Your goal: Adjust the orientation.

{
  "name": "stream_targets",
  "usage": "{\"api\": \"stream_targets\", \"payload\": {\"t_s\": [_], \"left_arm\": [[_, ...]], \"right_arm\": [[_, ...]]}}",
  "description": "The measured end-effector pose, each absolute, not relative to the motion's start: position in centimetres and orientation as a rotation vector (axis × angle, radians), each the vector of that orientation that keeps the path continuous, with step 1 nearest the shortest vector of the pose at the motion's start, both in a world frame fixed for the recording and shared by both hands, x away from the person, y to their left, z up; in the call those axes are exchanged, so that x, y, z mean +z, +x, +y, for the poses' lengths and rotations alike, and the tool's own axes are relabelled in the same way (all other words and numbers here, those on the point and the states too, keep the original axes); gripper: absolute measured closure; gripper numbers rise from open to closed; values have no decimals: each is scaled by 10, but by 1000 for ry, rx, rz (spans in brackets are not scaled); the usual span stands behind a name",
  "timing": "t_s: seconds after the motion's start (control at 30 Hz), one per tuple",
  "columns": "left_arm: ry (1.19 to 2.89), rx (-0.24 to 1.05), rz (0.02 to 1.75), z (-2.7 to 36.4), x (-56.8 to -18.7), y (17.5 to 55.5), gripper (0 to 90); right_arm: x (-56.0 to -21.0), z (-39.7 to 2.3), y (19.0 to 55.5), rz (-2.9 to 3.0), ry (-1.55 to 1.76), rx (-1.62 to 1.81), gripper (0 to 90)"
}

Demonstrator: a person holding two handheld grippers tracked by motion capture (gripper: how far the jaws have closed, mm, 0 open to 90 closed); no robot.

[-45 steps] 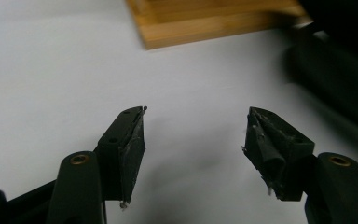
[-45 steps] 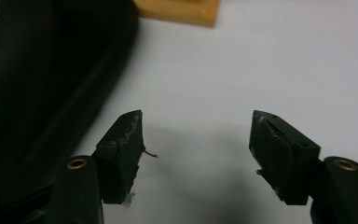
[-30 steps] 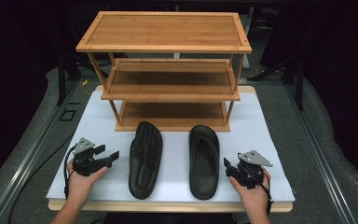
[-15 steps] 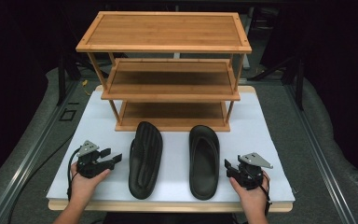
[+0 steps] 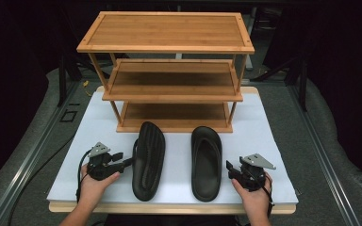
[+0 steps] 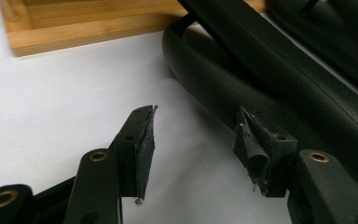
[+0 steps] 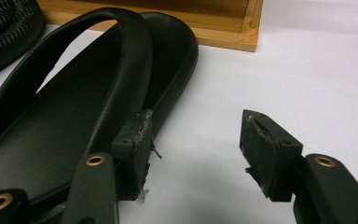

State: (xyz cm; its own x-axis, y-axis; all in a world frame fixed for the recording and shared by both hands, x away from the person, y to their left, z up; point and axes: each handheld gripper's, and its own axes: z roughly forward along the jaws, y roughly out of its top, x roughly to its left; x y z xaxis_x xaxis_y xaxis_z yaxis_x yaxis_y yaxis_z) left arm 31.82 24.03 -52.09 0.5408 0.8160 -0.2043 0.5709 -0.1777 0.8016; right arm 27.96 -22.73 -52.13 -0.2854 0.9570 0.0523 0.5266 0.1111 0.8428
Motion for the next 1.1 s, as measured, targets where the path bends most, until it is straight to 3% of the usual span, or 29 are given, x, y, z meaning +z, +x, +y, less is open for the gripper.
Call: {"api": "stream_targets", "payload": {"t_s": [1.1], "left_arm": [[1817,312,993,183,-496,327,470]], "right_arm": [[-521,-234,279,1853,1483,1093,433]]}}
